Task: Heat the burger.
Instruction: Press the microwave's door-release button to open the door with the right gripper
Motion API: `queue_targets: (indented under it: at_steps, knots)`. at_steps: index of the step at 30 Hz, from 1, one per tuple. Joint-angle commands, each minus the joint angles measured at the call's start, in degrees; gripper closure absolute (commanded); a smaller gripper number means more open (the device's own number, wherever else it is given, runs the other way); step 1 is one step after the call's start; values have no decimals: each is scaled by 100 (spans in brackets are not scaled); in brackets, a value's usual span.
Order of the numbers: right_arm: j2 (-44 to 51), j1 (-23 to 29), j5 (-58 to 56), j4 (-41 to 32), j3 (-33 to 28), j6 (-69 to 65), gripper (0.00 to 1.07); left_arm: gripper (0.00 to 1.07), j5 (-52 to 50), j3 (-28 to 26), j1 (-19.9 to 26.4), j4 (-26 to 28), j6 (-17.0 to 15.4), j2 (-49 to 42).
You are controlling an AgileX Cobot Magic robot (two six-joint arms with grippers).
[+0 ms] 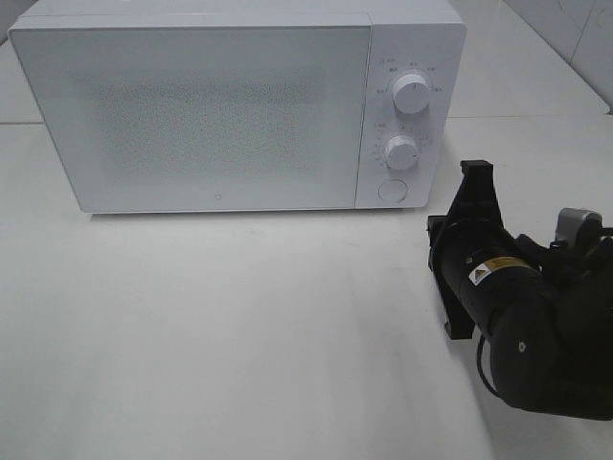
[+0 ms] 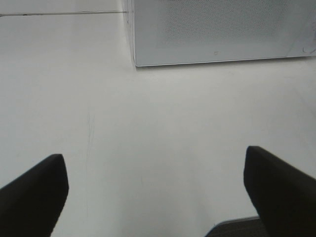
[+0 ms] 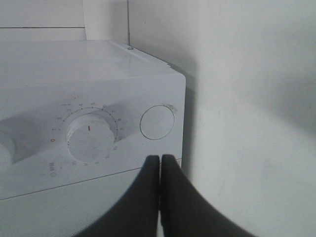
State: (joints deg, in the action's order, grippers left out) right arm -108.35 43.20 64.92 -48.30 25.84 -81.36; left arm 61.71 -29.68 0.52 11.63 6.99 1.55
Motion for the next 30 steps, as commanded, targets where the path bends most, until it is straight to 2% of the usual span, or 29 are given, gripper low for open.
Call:
queue_targets:
  at_steps: [1,4,22,30]
  knots:
    - [-160,11,-11,69,223,-34,107,18,-17,6,-11,-23,0,6]
    - [-315,11,-17,69,395,-34,107,18,-17,6,-11,-23,0,6]
    - [-1003,-814,-355,1014,1352,-69,107,18,-17,6,-11,-23,0,6]
    - [-1140,-1100,-625,1192,1650,-109,107,18,-17,6,-11,-23,0,6]
